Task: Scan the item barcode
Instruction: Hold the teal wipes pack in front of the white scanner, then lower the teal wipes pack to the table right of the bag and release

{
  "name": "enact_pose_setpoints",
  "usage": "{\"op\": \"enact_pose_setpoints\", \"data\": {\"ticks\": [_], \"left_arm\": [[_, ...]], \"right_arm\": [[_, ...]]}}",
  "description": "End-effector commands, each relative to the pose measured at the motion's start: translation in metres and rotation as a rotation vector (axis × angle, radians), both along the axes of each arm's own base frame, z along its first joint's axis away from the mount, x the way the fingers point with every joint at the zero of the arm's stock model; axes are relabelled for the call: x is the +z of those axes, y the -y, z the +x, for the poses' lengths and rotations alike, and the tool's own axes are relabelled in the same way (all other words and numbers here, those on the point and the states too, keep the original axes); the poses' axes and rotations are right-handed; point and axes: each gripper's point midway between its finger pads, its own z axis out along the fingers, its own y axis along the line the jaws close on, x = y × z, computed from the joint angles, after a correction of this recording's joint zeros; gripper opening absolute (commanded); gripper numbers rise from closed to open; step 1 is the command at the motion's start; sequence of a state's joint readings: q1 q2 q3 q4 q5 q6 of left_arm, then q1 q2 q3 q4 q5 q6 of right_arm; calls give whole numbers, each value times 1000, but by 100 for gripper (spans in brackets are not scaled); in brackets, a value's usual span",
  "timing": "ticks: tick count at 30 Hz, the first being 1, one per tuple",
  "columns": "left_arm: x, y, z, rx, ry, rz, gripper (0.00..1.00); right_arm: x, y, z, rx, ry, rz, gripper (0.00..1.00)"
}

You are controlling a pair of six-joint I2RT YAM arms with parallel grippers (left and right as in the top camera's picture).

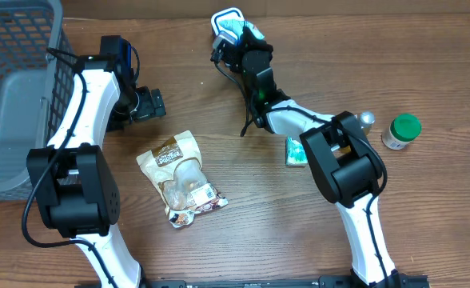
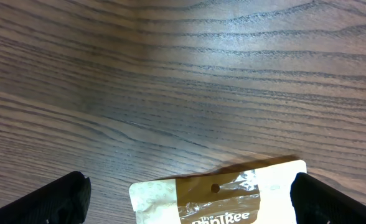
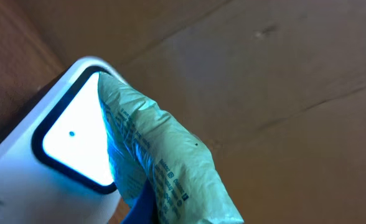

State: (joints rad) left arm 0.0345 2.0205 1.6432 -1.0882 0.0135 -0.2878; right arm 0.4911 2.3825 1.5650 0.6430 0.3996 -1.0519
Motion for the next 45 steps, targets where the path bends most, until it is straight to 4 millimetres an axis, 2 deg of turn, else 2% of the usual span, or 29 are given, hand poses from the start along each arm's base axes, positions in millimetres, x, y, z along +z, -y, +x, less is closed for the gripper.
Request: {"op": "enact_pose_setpoints", "data": {"ticks": [1,4,10,18,23,28,32,34,36,39,42,45], "left_arm": [[12,-4,5,2,35,12,99],[12,-4,5,2,36,12,100],[12,-4,5,2,36,12,100],[12,-4,5,2,36,12,100],[12,-4,5,2,36,12,100],[12,-4,5,2,36,12,100],[12,-4,5,2,35,12,100],[12,-4,5,2,36,12,99],[12,-4,5,2,36,12,100],[12,-4,5,2,36,12,100],[12,-4,5,2,36,12,100],[12,-4,5,2,35,12,100]], "right_arm": [[3,3,6,-12,19,-14,4],[0,3,6,-9,6,-16,4],[-23,4,3,-11,-80,-59,4],[-14,1,2,-19,-45,-46,4],[14,-6,0,-12,22,-7,4],[62,2,-3,-61,65,93,4],[92,8,-15,-79,-2,226,4],[107,14,-27,-100,-67,309,4],[113,20,-38,-124,-129,366,4],[110,31,-64,-179,-280,466,4],[81,29,-107,-202,-557,579,4],[34,15,-170,-185,-950,623,4]]}}
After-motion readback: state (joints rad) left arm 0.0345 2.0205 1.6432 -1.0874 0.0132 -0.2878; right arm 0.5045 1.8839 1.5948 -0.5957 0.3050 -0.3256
